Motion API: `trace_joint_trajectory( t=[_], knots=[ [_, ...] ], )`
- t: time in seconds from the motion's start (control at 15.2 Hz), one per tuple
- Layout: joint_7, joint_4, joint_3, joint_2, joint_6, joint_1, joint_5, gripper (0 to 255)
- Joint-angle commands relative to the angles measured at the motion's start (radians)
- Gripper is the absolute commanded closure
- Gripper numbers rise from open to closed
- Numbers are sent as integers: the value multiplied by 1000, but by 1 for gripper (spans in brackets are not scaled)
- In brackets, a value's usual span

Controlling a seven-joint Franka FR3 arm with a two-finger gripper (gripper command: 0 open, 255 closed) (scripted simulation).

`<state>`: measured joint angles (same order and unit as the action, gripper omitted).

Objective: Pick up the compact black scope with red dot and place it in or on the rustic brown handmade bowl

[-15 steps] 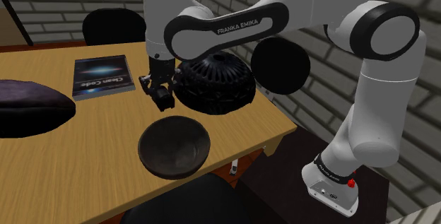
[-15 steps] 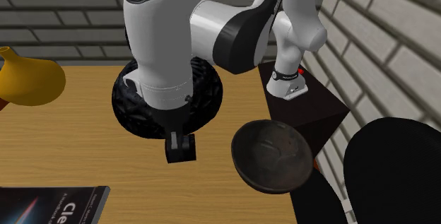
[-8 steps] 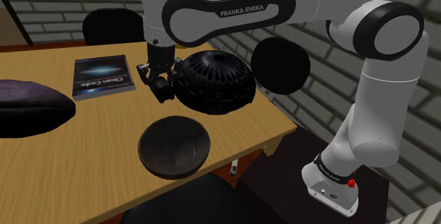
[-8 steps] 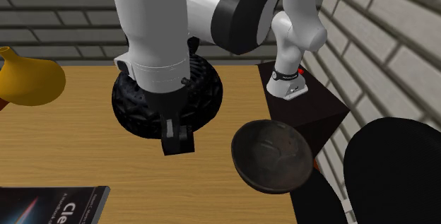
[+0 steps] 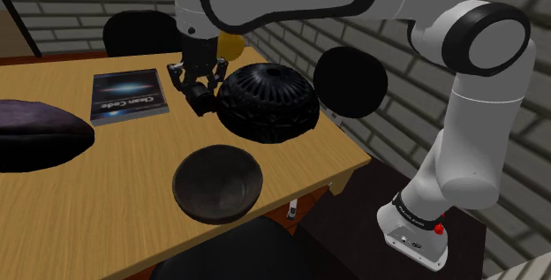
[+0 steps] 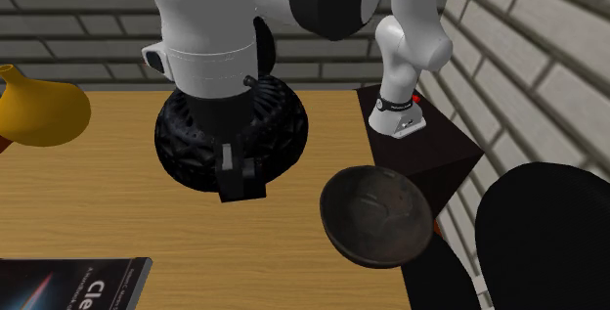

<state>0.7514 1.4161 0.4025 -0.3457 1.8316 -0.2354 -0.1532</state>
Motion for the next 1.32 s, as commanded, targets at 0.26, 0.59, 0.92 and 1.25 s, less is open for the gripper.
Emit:
trace_joint_trajectory(
  t=[0.26,0.59,0.92,1.25],
  knots=[
    [-3,-91,2,-7,-84,-9,-1,255],
    [11,-108,9,12,-120,-19,2,255],
    [87,58,43,136,-73,-45,36,255],
    [168,174,81,232,-48,-82,66,255]
  ],
)
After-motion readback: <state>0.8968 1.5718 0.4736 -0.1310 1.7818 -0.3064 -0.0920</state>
